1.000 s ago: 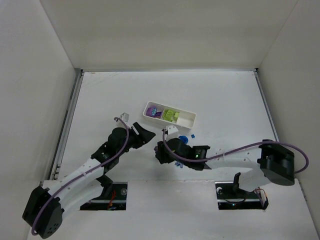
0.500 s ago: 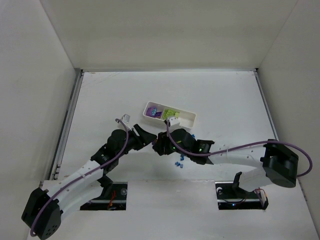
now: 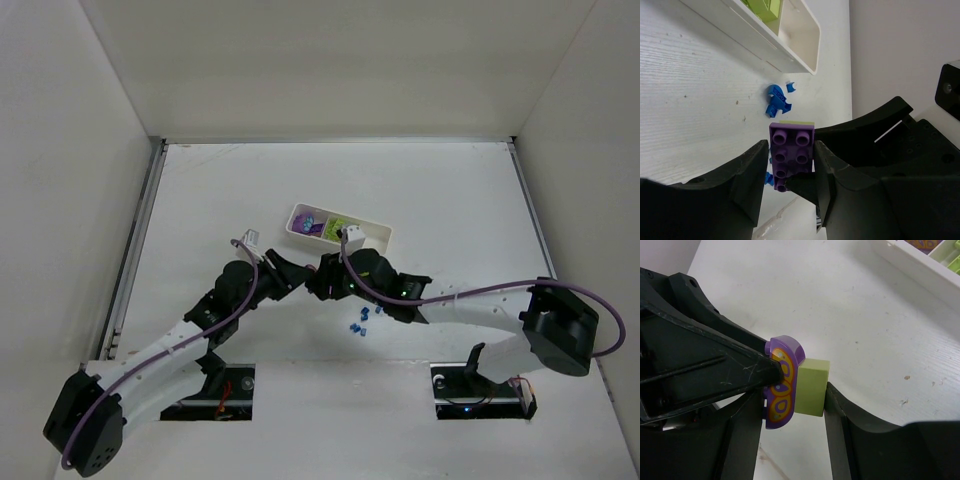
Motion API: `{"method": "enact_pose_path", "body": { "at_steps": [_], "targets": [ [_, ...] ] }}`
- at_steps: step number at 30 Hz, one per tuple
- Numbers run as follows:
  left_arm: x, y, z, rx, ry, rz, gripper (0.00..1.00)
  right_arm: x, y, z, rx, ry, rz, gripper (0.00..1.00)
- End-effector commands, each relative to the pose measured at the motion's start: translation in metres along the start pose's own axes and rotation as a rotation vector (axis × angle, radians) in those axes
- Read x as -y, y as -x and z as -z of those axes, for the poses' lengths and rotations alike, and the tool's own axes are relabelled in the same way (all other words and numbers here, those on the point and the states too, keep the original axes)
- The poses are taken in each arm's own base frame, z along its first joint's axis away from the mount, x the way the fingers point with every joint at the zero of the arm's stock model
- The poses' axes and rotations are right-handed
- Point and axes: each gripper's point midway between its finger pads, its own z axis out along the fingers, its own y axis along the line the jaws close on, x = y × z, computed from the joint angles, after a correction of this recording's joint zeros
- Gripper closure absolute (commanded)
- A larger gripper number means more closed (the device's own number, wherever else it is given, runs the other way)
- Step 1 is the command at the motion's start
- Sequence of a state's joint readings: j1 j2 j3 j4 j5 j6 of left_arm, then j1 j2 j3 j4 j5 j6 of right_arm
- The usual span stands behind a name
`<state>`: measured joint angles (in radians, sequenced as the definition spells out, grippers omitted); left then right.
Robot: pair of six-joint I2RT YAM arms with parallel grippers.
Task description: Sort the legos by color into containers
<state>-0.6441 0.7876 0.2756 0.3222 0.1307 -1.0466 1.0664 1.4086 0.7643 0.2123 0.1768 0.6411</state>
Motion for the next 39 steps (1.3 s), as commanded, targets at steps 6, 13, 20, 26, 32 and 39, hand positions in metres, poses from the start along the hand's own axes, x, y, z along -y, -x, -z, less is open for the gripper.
{"method": "enact_pose_path", "body": {
  "at_steps": [6, 13, 20, 26, 32, 39],
  "targets": [
    [0.009, 0.001, -0.004, 0.025, -0.053, 0.046, 0.69, -0.034, 0.025, 0.001, 0.071, 0.185, -0.138, 0.55],
    [0.005, 0.000, -0.008, 0.030, -0.047, 0.054, 0.71, -0.035, 0.025, 0.000, 0.062, 0.228, -0.196, 0.55],
    [-0.001, -0.004, -0.013, 0.029, -0.019, 0.050, 0.61, -0.035, 0.030, 0.005, 0.079, 0.232, -0.199, 0.55],
    [0.005, -0.004, -0.013, 0.030, -0.040, 0.044, 0.66, -0.035, 0.031, 0.006, 0.086, 0.238, -0.203, 0.55],
    [0.008, -0.004, -0.011, 0.032, -0.050, 0.036, 0.81, -0.026, 0.027, 0.004, 0.088, 0.201, -0.200, 0.53],
    [0.001, -0.001, -0.011, 0.044, -0.039, 0.057, 0.85, -0.018, 0.026, 0.016, 0.096, 0.203, -0.179, 0.15]
  ]
}}
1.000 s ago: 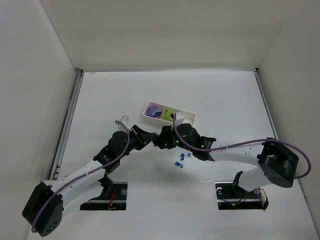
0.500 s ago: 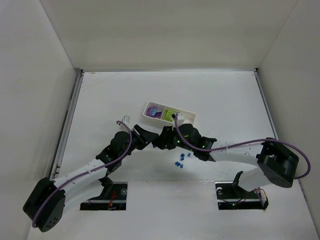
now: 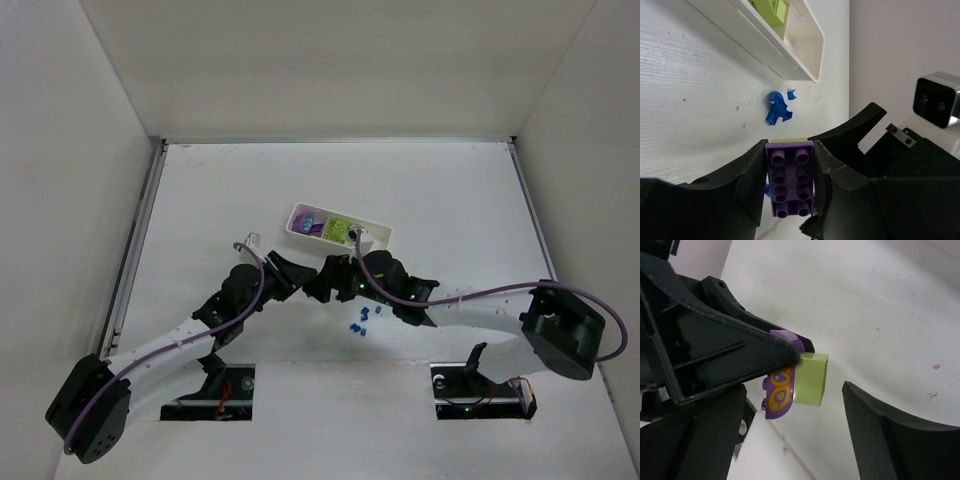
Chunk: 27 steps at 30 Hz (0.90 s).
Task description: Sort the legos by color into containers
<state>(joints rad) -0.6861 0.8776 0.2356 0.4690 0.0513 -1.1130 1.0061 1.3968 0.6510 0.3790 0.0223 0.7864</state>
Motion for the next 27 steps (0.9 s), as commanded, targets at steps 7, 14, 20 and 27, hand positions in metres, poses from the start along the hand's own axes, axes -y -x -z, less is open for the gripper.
{"method": "enact_pose_path", "body": {
  "at_steps": [7, 14, 20, 27],
  "targets": [
    [0.023, 0.012, 0.005, 0.014, -0.089, 0.019, 0.85, -0.028, 0.043, 0.036, 0.138, 0.189, -0.012, 0.04],
    [0.049, 0.032, 0.016, 0.033, -0.188, 0.088, 0.85, -0.048, 0.082, 0.044, 0.222, 0.340, -0.122, 0.05],
    [0.067, 0.050, 0.030, 0.065, -0.276, 0.148, 0.85, -0.060, 0.103, 0.044, 0.241, 0.492, -0.261, 0.08],
    [0.082, 0.059, 0.038, 0.082, -0.347, 0.199, 0.85, -0.065, 0.104, 0.037, 0.202, 0.610, -0.379, 0.17]
  ]
}}
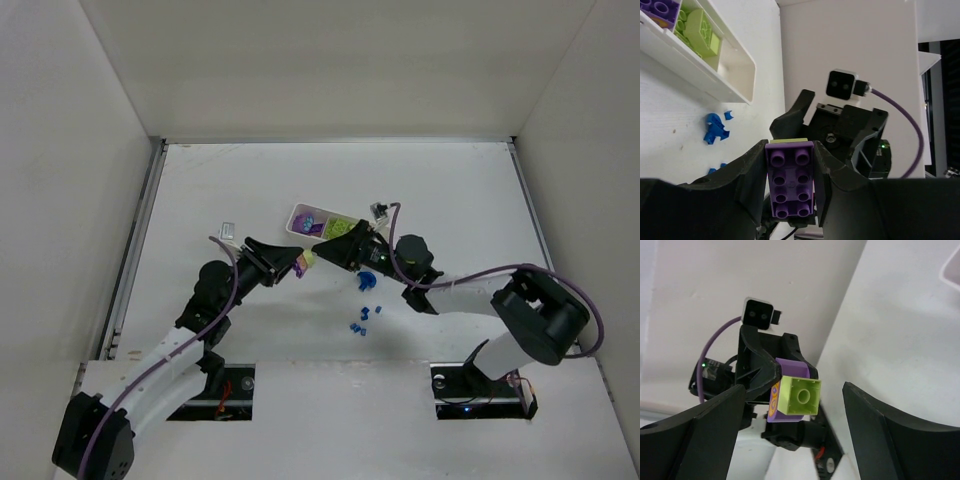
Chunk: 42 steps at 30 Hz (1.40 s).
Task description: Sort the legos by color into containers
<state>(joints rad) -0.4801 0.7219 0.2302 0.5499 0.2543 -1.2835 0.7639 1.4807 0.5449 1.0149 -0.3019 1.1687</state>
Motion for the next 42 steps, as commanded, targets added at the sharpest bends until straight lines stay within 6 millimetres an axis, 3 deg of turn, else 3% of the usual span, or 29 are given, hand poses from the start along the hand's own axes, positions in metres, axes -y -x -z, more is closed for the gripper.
{"method": "enact_pose_path", "body": {
  "at_steps": [1, 12, 19, 31, 42],
  "targets": [
    [0.036, 0.004, 0.005, 0.004, -0.132, 0.025, 0.85, -0.042, 0.006, -0.001, -0.002, 0.193, -0.063, 0.18],
    [0.043, 0.004, 0.004, 0.013, -0.159, 0.039, 0.85, -0.040, 0.004, -0.007, -0.008, 0.230, -0.148, 0.36],
    [0.041, 0.002, 0.001, 0.010, -0.164, 0.043, 0.85, -0.042, -0.002, -0.012, -0.031, 0.259, -0.202, 0.39],
    [0.030, -0.001, -0.003, -0.001, -0.131, 0.032, 0.85, -0.047, -0.002, -0.007, -0.033, 0.269, -0.192, 0.62],
    [0.016, 0.008, -0.004, 0.020, -0.094, 0.008, 0.85, -0.020, 0.037, 0.029, 0.077, 0.199, -0.159, 0.64]
  ]
}}
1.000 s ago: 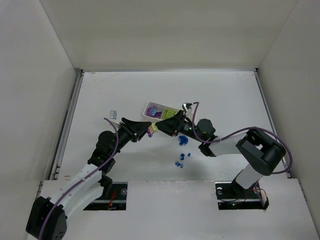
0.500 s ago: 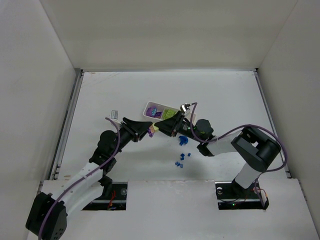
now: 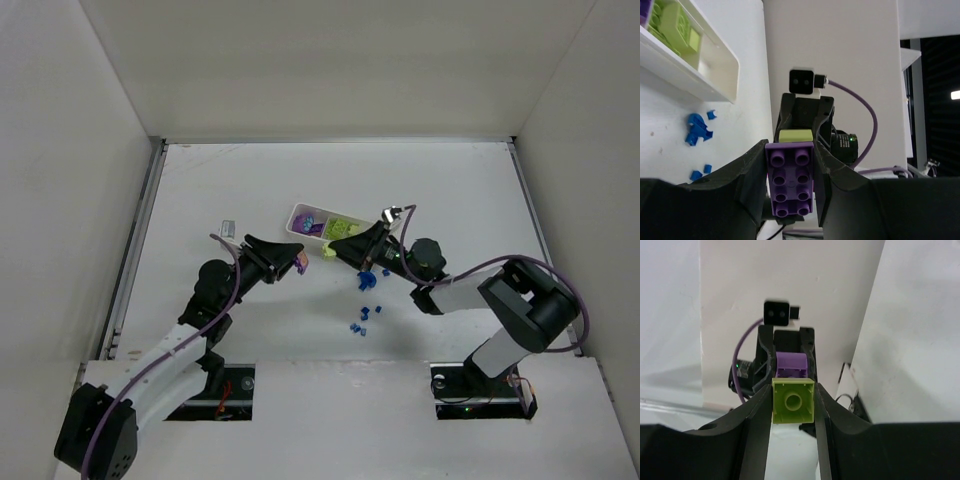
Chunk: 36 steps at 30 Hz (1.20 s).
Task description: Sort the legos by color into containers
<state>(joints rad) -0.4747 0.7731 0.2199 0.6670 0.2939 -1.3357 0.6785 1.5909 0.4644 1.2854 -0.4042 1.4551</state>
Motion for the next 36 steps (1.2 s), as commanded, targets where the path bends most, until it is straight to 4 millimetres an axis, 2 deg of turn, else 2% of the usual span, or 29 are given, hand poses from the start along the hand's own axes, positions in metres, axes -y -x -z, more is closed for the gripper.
{"method": "enact_pose_path", "body": {
  "at_steps": [1, 6, 13, 16, 18, 24, 29, 36],
  "targets": [
    [0.004, 0.010, -0.001, 0.041, -0.031, -0.034, 0.86, -0.034, 0.021, 0.012, 0.062, 0.131, 0.094, 0.64],
    [0.001, 0.013, -0.001, 0.049, -0.022, -0.052, 0.86, -0.025, 0.033, 0.016, 0.090, 0.102, 0.112, 0.64],
    [0.000, 0.028, -0.018, 0.090, 0.017, -0.169, 0.86, 0.032, 0.078, 0.010, 0.205, -0.162, 0.206, 0.63],
    [0.003, 0.034, -0.033, 0.096, 0.037, -0.250, 0.86, 0.062, 0.102, 0.011, 0.275, -0.371, 0.297, 0.63],
    [0.004, 0.037, -0.042, 0.102, 0.056, -0.294, 0.86, 0.074, 0.114, 0.014, 0.311, -0.504, 0.386, 0.63],
    [0.002, 0.053, -0.061, 0.141, 0.124, -0.412, 0.85, 0.091, 0.124, 0.012, 0.332, -0.715, 0.545, 0.61],
    [-0.010, 0.065, -0.074, 0.168, 0.189, -0.475, 0.85, 0.105, 0.126, 0.007, 0.330, -0.779, 0.568, 0.58],
    [-0.028, 0.077, -0.094, 0.182, 0.271, -0.554, 0.85, 0.110, 0.130, 0.004, 0.339, -0.819, 0.617, 0.50]
  ]
}}
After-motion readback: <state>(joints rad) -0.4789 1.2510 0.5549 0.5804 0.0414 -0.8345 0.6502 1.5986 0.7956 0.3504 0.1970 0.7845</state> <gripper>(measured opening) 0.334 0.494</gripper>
